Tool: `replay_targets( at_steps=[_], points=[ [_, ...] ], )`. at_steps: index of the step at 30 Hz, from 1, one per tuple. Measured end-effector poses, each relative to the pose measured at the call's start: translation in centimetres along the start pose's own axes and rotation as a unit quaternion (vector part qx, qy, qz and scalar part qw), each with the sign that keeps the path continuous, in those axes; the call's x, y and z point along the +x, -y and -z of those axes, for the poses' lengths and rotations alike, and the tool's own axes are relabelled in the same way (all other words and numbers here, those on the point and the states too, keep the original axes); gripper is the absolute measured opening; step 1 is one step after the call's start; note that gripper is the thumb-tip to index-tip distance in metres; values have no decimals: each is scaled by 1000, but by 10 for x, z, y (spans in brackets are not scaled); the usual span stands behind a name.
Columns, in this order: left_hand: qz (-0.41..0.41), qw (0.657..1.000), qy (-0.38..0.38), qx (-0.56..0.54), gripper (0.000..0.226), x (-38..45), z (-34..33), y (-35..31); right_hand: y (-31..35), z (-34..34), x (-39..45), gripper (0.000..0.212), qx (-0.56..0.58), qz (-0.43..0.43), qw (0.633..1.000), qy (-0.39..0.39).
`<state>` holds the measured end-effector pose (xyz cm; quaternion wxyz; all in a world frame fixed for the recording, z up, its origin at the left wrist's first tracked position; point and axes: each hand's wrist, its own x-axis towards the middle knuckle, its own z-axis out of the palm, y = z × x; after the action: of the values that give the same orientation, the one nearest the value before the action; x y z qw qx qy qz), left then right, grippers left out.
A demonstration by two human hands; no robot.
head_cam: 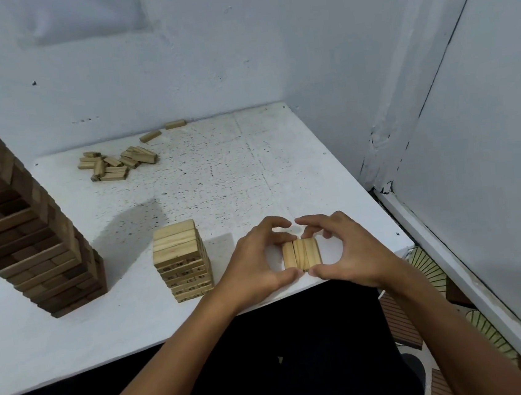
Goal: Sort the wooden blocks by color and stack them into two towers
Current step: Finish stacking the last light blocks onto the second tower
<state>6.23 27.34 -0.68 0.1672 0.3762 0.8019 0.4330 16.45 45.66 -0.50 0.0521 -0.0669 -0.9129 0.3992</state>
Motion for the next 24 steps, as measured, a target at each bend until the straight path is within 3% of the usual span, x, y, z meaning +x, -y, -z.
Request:
replay_targets(
  at_steps=[12,24],
  points=[
    [-4,1000,-3,4,63,-1,11,-26,15,14,1,76,7,25,1000,1],
    [-71,994,-83,29,65,-30,102,-85,109,40,26,70,54,158,986,-2]
  ],
)
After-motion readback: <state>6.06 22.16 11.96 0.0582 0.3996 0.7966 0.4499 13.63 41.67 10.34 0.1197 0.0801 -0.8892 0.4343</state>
